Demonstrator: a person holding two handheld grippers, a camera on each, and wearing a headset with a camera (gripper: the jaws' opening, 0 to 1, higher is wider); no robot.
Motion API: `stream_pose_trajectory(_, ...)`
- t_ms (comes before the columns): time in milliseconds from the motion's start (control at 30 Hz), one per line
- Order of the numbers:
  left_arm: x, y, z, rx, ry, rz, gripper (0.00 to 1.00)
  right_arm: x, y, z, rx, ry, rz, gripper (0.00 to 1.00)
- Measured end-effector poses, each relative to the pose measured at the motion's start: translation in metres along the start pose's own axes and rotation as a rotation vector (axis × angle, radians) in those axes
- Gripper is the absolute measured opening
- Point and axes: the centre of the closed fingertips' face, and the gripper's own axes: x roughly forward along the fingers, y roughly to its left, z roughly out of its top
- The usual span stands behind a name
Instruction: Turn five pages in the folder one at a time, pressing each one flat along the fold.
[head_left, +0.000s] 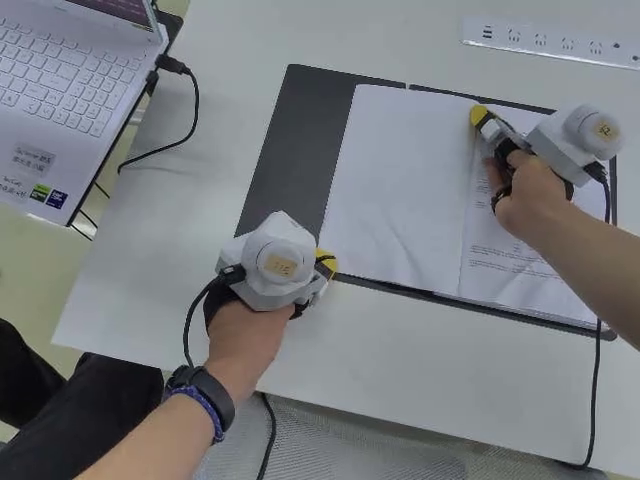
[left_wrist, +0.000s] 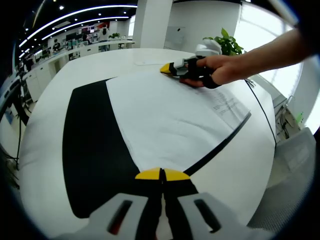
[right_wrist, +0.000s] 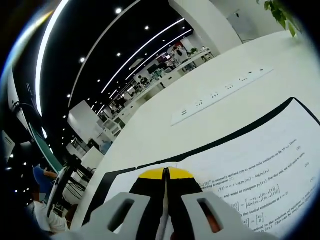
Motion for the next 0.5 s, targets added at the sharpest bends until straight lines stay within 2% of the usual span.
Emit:
stream_pose_trajectory(133,0.0,0.0,0.0,0.001,0.001,-0.001,0.0,0.004,0.001,0.004,0.024,-0.019,-0.01,0.0)
stream_pose_trajectory(300,0.001,0.001,-0.001,-0.004,0.001,0.002,0.0,0.015,-0.011,0.006,0.016,-0.017,-0.009,0.0)
stream_pose_trajectory(333,0.002,0.001,-0.001,-0.009,0.0,0.003,0.0,0.019,-0.017,0.004,0.017,0.0,0.005,0.0)
stream_pose_trajectory(500,0.002,0.002,-0.001,-0.009,-0.005,0.004,0.0,0.007,-0.007,-0.004,-0.022,0.027,0.027,0.0)
